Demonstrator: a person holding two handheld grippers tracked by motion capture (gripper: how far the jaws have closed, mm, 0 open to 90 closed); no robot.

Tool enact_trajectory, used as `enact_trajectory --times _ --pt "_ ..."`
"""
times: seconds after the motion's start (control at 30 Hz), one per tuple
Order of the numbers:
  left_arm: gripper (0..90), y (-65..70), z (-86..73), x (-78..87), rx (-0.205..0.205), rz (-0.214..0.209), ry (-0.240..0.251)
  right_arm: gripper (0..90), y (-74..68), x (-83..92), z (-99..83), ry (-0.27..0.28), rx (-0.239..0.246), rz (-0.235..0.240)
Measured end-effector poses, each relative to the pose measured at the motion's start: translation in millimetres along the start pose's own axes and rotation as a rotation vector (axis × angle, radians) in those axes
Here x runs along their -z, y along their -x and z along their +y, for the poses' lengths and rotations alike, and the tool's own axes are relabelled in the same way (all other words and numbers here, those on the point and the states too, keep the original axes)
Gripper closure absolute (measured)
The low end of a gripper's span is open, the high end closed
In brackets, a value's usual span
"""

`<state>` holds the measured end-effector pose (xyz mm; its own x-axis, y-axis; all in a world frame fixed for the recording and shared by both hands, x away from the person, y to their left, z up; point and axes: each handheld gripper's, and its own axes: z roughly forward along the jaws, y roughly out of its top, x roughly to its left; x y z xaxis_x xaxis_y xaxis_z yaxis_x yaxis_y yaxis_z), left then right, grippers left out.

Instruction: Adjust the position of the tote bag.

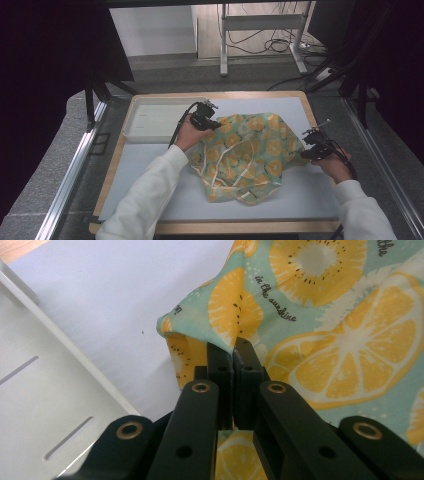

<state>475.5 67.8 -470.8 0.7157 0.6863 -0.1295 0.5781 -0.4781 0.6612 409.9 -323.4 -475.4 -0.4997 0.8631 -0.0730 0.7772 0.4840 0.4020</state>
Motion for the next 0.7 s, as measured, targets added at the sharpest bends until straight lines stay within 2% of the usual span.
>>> enact_trajectory --times 0.7 --pt "89.3 3.7 -14.2 20.6 -0.003 -0.046 0.041 88.5 6.1 10.8 9.0 0.038 -0.017 -0.015"
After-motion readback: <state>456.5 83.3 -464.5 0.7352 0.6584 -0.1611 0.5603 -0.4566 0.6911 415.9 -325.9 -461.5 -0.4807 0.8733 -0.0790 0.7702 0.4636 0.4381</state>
